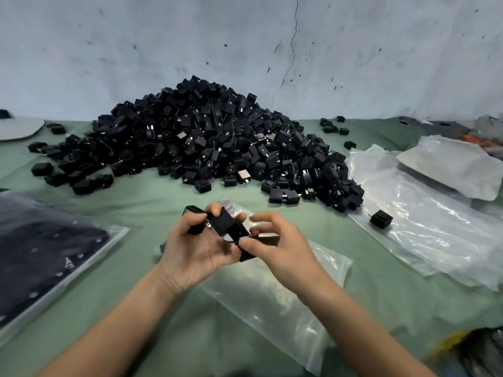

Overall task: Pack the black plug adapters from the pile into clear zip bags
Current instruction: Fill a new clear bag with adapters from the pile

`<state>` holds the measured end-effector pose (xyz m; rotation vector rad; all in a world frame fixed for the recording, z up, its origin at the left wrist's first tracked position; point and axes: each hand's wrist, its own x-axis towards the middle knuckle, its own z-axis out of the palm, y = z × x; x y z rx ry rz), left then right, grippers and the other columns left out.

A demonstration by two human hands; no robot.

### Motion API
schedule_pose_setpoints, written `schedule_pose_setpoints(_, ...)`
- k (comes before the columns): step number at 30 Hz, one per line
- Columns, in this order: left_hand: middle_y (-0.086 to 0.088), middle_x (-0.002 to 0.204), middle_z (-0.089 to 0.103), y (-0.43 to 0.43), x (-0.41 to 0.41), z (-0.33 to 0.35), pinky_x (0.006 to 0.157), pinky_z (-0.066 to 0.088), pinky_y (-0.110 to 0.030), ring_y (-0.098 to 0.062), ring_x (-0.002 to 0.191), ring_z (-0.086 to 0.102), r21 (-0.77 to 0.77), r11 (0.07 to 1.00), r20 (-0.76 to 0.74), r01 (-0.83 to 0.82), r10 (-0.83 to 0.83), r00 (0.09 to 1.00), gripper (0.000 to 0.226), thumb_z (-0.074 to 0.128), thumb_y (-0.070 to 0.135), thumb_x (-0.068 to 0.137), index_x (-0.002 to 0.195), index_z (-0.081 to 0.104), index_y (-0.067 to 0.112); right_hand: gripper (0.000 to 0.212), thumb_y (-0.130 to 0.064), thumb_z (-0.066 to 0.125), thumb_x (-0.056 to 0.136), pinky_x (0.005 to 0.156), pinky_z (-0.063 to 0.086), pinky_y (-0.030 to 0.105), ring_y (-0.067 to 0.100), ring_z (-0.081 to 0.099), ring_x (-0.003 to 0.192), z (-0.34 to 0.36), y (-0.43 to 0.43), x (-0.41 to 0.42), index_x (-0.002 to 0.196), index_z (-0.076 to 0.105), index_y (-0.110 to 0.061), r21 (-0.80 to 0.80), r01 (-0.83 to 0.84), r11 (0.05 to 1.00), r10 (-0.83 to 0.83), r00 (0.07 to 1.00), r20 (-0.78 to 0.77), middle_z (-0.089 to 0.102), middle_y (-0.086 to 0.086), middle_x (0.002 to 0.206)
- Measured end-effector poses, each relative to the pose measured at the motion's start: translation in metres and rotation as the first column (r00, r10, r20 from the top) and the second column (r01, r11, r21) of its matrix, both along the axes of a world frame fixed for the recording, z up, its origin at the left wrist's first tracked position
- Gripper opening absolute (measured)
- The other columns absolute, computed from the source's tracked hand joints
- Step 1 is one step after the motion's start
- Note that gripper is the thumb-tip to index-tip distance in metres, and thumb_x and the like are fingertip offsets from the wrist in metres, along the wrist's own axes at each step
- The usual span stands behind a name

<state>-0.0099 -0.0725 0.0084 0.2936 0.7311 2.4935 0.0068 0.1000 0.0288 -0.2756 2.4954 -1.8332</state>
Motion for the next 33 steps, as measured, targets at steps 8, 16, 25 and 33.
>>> schedule_pose_setpoints(8, -0.017, 0.099, 0.062, -0.003, -0.006, -0.008, 0.070, 0.055, -0.045, -0.046, 0.101, 0.060, -0.047, 0.997, 0.071, -0.066, 0.069, 0.995, 0.032, 0.084, 0.014, 0.051, 0.071, 0.059, 0.014, 0.014, -0.002, 0.069, 0.082, 0.064, 0.051, 0.019, 0.012, 0.065, 0.066, -0.007, 0.010, 0.005, 0.086, 0.074, -0.015, -0.269, 0.057, 0.961, -0.054, 0.998, 0.018, 0.072, 0.001, 0.079)
schedule_pose_setpoints(16, -0.012, 0.105, 0.057, -0.032, -0.020, -0.007, 0.072, 0.054, -0.031, -0.038, 0.110, 0.050, 0.060, 0.990, 0.013, -0.127, 0.127, 0.992, 0.022, 0.078, 0.018, 0.060, 0.072, 0.060, 0.015, 0.024, -0.018, 0.070, 0.065, 0.067, 0.057, 0.023, 0.019, 0.069, 0.083, -0.014, 0.120, 0.027, 0.088, 0.076, -0.015, -0.315, 0.363, 0.877, -0.327, 0.931, 0.164, 0.073, 0.011, 0.091)
schedule_pose_setpoints(25, -0.003, 0.107, 0.055, -0.075, -0.038, -0.025, 0.079, 0.052, -0.023, -0.034, 0.117, 0.045, 0.210, 0.879, 0.107, -0.429, 0.415, 0.903, 0.017, 0.070, 0.018, 0.061, 0.074, 0.058, 0.016, 0.036, -0.019, 0.073, 0.061, 0.044, 0.040, 0.021, 0.022, 0.051, 0.052, -0.025, 0.126, 0.065, 0.096, 0.077, -0.011, -0.077, 0.074, 0.994, -0.031, 0.888, 0.460, 0.065, 0.019, 0.068)
schedule_pose_setpoints(33, -0.005, 0.102, 0.058, -0.074, -0.038, -0.027, 0.079, 0.054, -0.028, -0.036, 0.111, 0.049, 0.193, 0.869, 0.089, -0.456, 0.447, 0.890, 0.020, 0.073, 0.017, 0.058, 0.072, 0.059, 0.015, 0.048, 0.015, 0.064, 0.077, 0.080, 0.054, 0.020, 0.014, 0.070, 0.092, -0.036, 0.070, 0.052, 0.103, 0.072, -0.024, -0.092, 0.021, 0.996, 0.003, 0.968, 0.250, 0.074, -0.005, 0.097)
